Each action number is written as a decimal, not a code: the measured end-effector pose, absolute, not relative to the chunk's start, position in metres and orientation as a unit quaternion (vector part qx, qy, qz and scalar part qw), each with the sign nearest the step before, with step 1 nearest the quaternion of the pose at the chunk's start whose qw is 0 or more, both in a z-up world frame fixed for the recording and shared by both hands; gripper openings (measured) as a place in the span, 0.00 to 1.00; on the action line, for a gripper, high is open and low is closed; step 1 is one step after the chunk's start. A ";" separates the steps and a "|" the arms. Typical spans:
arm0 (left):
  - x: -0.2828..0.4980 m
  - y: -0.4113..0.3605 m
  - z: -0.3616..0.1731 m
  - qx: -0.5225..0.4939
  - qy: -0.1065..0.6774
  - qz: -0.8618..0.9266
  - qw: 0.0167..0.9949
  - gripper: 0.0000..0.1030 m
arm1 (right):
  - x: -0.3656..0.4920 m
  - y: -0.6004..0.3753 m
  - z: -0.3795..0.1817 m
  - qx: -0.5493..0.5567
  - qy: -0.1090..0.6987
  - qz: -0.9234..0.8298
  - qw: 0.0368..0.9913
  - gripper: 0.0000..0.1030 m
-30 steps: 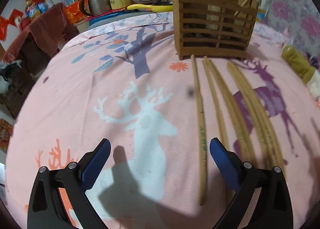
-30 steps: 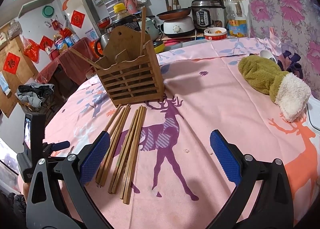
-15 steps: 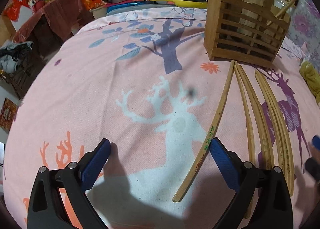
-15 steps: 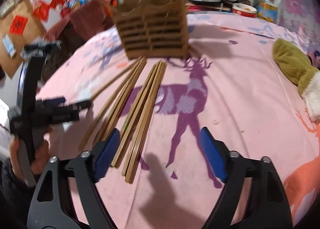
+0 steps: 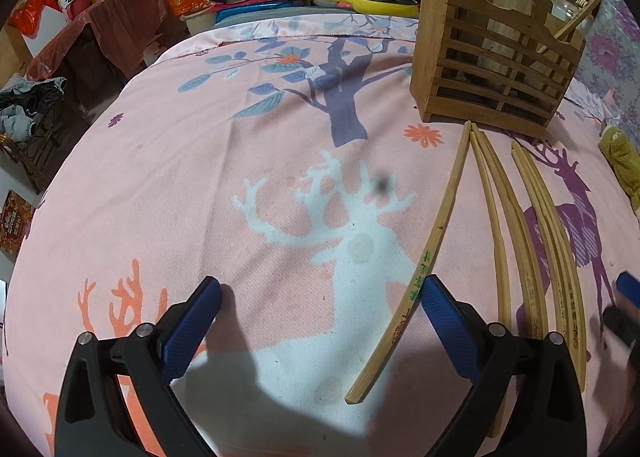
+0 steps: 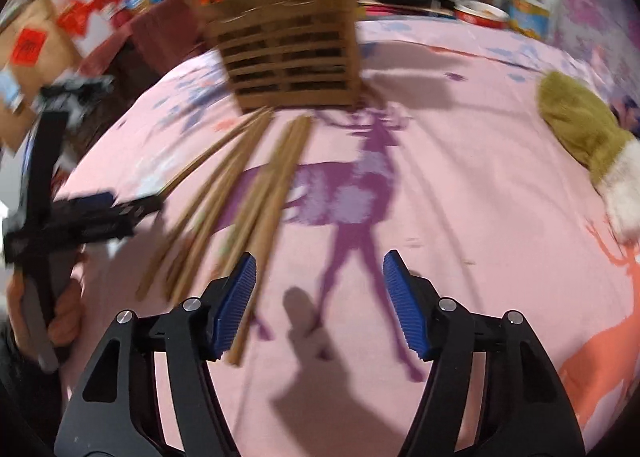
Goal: Organize utensils
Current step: 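Close the left tool on a chopstick while the right tool grasps another chopstick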
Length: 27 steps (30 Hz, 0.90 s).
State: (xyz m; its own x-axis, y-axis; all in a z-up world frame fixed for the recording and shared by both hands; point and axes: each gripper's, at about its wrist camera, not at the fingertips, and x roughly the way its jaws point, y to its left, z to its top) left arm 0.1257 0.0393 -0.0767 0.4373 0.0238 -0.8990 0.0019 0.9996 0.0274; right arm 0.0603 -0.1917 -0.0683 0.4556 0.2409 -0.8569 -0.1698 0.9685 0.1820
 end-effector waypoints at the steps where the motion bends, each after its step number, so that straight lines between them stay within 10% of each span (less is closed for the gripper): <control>1: 0.125 0.039 -0.077 0.012 0.530 0.007 0.848 0.96 | 0.061 -0.186 -0.070 0.024 0.512 0.126 0.849 0.63; 27: 0.103 0.033 -0.069 0.027 0.524 -0.026 0.851 0.94 | 0.043 -0.206 -0.052 0.051 0.483 0.100 0.868 0.62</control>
